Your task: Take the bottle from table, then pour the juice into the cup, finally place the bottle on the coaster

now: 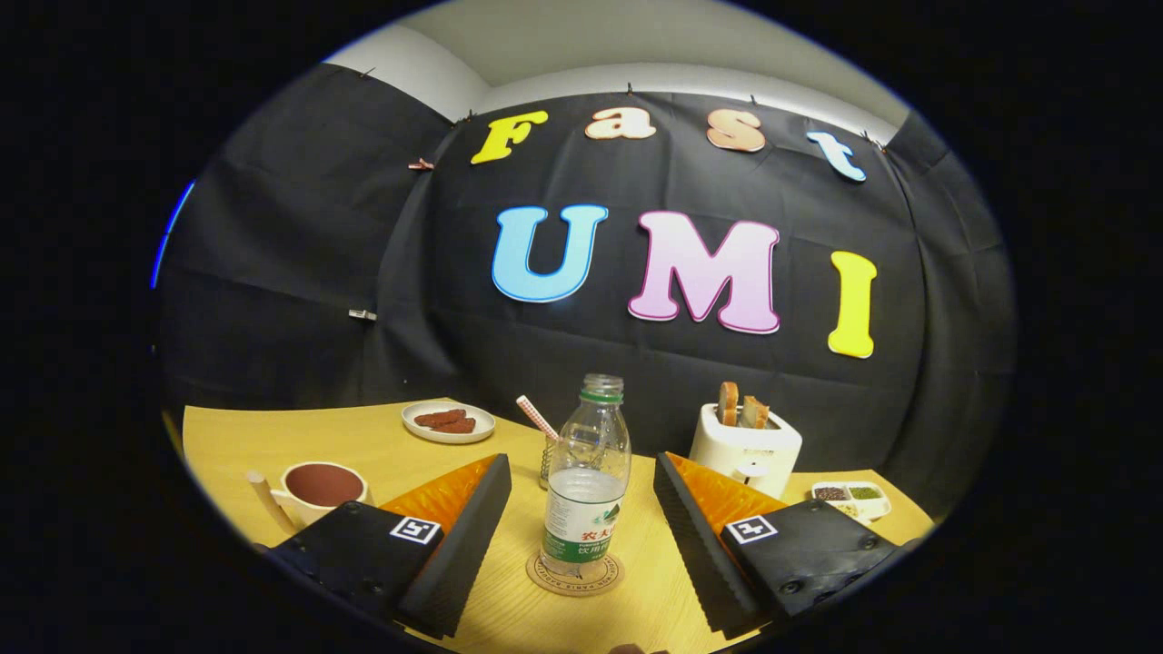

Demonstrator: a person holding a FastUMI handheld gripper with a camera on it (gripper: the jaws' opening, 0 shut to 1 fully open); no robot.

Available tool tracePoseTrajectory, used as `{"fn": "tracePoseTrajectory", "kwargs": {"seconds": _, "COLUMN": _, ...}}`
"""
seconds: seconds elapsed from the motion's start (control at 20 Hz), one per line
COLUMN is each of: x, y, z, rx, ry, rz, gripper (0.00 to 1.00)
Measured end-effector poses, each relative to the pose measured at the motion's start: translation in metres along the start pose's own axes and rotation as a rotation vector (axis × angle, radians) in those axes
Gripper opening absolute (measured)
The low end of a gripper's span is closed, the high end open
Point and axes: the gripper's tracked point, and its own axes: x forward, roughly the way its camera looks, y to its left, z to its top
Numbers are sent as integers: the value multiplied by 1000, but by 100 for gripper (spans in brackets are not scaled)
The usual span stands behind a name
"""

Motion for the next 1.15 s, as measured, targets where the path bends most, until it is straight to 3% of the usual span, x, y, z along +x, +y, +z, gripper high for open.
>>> {"fn": "tracePoseTrajectory", "kwargs": {"seconds": 0.35, "x": -81, "y": -12, "z": 19, "rx": -80, "ry": -2, "rz": -117, "gripper": 97}}
{"fn": "tracePoseTrajectory", "kwargs": {"seconds": 0.55, "x": -122, "y": -24, "z": 26, "rx": 8, "ry": 9, "rz": -205, "gripper": 97}}
{"fn": "tracePoseTrajectory", "kwargs": {"seconds": 0.95, "x": -162, "y": -46, "z": 35, "rx": 52, "ry": 35, "rz": -278, "gripper": 97}}
{"fn": "tracePoseTrajectory", "kwargs": {"seconds": 1.15, "x": -162, "y": -53, "z": 39, "rx": 96, "ry": 29, "rz": -269, "gripper": 97}}
